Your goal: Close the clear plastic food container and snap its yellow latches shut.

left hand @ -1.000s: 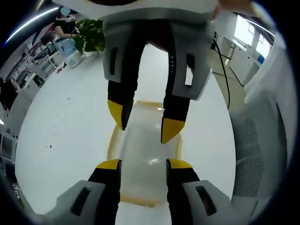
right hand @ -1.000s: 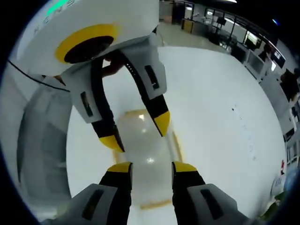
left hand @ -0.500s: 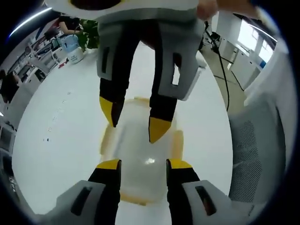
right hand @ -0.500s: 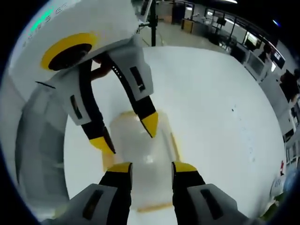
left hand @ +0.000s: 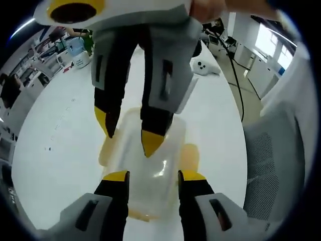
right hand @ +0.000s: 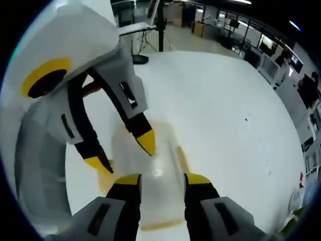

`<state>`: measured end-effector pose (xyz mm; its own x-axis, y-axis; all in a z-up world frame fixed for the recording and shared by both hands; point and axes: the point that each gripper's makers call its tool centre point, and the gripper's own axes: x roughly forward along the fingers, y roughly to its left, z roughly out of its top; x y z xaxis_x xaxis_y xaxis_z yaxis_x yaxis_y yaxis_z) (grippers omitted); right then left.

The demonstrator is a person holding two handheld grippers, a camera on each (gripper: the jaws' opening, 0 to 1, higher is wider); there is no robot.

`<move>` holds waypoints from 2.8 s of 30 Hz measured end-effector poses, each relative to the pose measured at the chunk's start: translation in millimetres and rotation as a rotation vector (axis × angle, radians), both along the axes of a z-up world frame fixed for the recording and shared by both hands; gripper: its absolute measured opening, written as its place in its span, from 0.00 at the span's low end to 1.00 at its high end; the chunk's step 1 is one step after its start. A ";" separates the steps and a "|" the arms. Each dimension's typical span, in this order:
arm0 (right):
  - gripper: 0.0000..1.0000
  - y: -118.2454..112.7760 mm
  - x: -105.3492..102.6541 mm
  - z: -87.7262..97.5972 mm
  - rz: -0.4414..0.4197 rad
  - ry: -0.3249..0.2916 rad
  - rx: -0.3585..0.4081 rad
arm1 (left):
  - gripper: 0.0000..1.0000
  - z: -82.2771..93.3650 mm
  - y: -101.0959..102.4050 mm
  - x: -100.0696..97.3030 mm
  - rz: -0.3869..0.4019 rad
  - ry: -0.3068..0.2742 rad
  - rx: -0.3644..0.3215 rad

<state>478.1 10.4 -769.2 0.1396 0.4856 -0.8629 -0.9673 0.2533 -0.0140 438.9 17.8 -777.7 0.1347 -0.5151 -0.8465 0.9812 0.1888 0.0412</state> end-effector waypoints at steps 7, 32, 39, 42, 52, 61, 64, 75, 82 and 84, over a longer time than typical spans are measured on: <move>0.35 -0.3 3.0 -4.3 -0.001 0.006 -0.001 | 0.41 1.7 -2.0 -6.1 0.021 0.014 -0.014; 0.38 5.8 8.6 -18.7 0.005 0.069 -0.007 | 0.46 -11.3 -0.5 -16.1 0.009 -0.101 0.032; 0.38 7.4 9.7 -19.7 0.017 0.091 -0.014 | 0.42 -11.5 -0.7 -12.6 0.017 -0.151 0.049; 0.38 7.2 9.6 -19.8 0.027 0.098 -0.021 | 0.40 -11.7 -1.1 -10.8 0.013 -0.159 0.070; 0.33 7.6 12.9 -21.6 0.086 0.118 -0.069 | 0.40 -15.7 -1.4 -10.0 0.023 -0.197 0.109; 0.28 7.7 14.9 -24.6 0.161 0.142 -0.143 | 0.38 -17.4 -0.7 -7.9 0.038 -0.211 0.113; 0.28 8.3 13.8 -25.9 0.184 0.150 -0.186 | 0.37 -18.6 -1.1 -8.0 0.042 -0.226 0.116; 0.29 5.8 5.3 -30.1 0.215 0.266 -0.243 | 0.34 -20.1 -4.1 -9.6 0.033 -0.211 0.096; 0.29 7.1 10.2 -31.6 0.228 0.254 -0.236 | 0.34 -18.6 -2.0 -6.4 0.030 -0.230 0.098; 0.30 5.8 11.7 -31.5 0.221 0.255 -0.227 | 0.35 -18.0 -2.1 -6.1 0.026 -0.233 0.098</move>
<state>489.8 16.3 -800.7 -0.1791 0.2736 -0.9450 -0.9778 0.0568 0.2018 432.8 15.7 -795.7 0.3441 -0.4262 -0.8366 0.9379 0.1976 0.2851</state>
